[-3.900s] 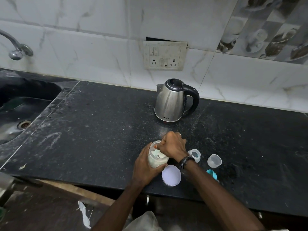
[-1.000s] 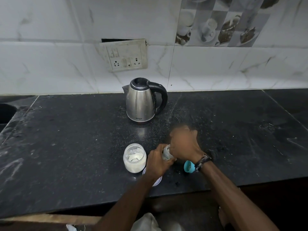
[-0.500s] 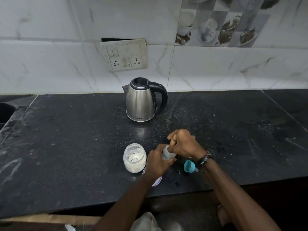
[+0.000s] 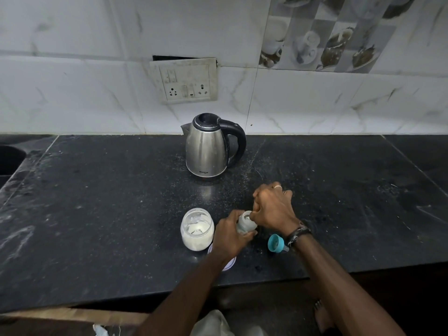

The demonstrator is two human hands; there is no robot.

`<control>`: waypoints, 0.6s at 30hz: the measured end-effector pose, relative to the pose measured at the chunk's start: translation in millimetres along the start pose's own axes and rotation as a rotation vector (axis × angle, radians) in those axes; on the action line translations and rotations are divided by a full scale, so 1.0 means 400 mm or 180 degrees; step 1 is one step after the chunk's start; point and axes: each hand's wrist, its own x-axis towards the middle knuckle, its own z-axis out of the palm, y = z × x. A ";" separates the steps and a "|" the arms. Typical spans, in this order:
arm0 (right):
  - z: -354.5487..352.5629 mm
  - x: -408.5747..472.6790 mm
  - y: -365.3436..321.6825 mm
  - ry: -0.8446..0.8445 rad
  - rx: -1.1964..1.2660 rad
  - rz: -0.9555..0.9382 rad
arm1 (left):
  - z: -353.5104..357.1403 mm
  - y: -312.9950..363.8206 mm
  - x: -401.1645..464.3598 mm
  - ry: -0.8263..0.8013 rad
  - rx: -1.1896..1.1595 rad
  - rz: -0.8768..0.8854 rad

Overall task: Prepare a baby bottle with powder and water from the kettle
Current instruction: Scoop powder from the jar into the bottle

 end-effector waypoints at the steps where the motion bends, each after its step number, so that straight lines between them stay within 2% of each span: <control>1: 0.004 0.001 0.005 0.0026 -0.0073 -0.0030 | 0.000 0.000 0.000 -0.0008 -0.0007 -0.0001; 4: 0.002 -0.003 0.013 -0.0171 0.0449 0.0074 | 0.001 -0.001 0.000 -0.0038 0.0003 0.0007; 8: 0.004 -0.005 0.004 0.0141 -0.0185 -0.0101 | 0.001 -0.002 -0.001 -0.0034 -0.0019 -0.0016; 11: 0.002 -0.001 0.001 -0.0130 0.0385 -0.0002 | -0.001 0.000 -0.002 -0.0037 0.0035 0.0000; 14: -0.001 -0.004 -0.002 0.0115 -0.0297 -0.0082 | -0.003 0.001 -0.003 -0.0011 0.0060 0.0027; 15: 0.004 -0.003 0.000 0.0097 -0.0296 -0.0151 | -0.004 0.002 -0.004 -0.0023 0.0077 0.0032; 18: -0.003 -0.007 -0.004 -0.0101 0.0305 -0.0005 | -0.003 0.002 -0.003 -0.0041 0.0065 0.0027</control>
